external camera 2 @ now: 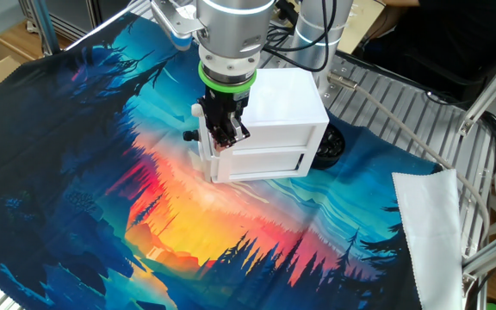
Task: Grasp the handle and close the drawer
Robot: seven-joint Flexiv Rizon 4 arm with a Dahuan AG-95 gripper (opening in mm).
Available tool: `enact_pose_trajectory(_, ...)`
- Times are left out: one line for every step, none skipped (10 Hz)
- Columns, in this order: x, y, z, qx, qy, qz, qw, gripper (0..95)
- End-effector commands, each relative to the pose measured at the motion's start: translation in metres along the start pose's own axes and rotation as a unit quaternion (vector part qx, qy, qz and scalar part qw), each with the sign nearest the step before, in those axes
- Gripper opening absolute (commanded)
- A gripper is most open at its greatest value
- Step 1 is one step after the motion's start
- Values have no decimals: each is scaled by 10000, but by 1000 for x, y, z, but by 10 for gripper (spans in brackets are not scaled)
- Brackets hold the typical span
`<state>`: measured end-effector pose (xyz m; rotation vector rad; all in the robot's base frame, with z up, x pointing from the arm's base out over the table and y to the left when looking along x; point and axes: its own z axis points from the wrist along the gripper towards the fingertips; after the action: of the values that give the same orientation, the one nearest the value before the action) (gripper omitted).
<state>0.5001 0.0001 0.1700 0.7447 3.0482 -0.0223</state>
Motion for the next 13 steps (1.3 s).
enact_pose_trajectory(0, 0, 0, -3, -1, -149, 9999, 0)
enact_pose_trajectory(0, 0, 0, -2, 0, -201, 9998, 0)
enact_pose_trajectory(0, 0, 0, -1, 2, -182, 9998, 0)
enact_pose_trajectory(0, 0, 0, -11, -3, -172, 9999, 0)
enact_pose_trajectory(-3, 1, -2, -22, -24, -189, 9998, 0)
enact_pose_trajectory(-8, 2, -4, -27, -20, -183, 9998, 0)
enact_pose_trajectory(-14, 3, -8, -31, -1, -157, 9999, 0)
enact_pose_trajectory(-19, 3, -11, -41, 29, -134, 9999, 0)
enact_pose_trajectory(-26, 3, -16, -37, 29, -121, 9999, 0)
enact_pose_trajectory(-29, 3, -19, -34, 26, -125, 9999, 0)
enact_pose_trajectory(-33, 3, -21, -32, 26, -189, 9998, 0)
enact_pose_trajectory(-36, 2, -23, -28, 28, -212, 9998, 0)
enact_pose_trajectory(-37, 2, -23, -29, 26, -271, 9996, 0)
